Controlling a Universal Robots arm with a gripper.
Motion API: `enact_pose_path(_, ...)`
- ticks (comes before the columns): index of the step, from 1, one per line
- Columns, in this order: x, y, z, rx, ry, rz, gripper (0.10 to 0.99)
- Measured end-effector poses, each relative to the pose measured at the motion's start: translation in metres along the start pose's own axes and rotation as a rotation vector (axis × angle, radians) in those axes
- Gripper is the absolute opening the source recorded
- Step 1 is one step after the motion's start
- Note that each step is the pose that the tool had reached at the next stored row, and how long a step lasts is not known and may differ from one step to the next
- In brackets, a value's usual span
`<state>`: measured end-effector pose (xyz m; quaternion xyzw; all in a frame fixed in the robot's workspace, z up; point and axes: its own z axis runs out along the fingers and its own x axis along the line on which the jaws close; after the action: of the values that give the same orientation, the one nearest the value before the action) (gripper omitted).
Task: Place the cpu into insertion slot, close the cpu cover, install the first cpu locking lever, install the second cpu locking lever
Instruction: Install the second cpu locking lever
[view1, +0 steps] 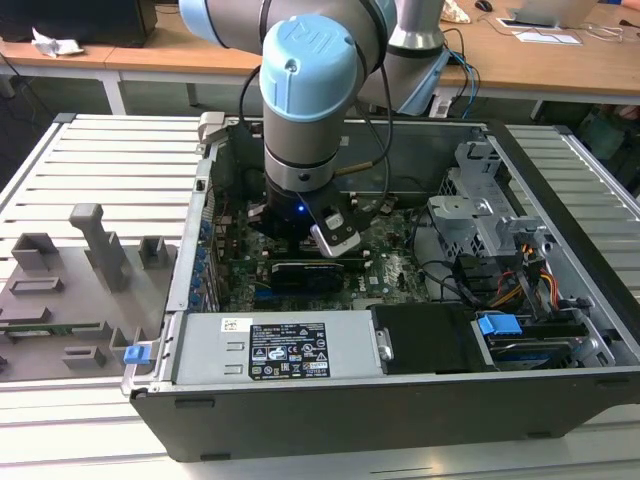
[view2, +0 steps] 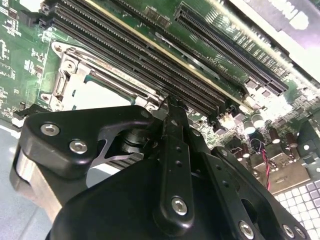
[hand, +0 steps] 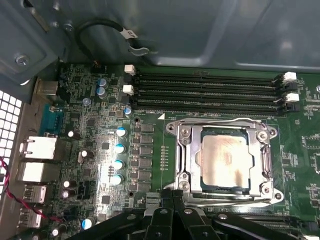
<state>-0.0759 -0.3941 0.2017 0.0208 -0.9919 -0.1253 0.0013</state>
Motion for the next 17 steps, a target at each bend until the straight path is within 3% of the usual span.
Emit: enact_pose_path(17, 0.0042, 0.0043, 0.0057, -0.013, -0.0005, 0.000, 0.106)
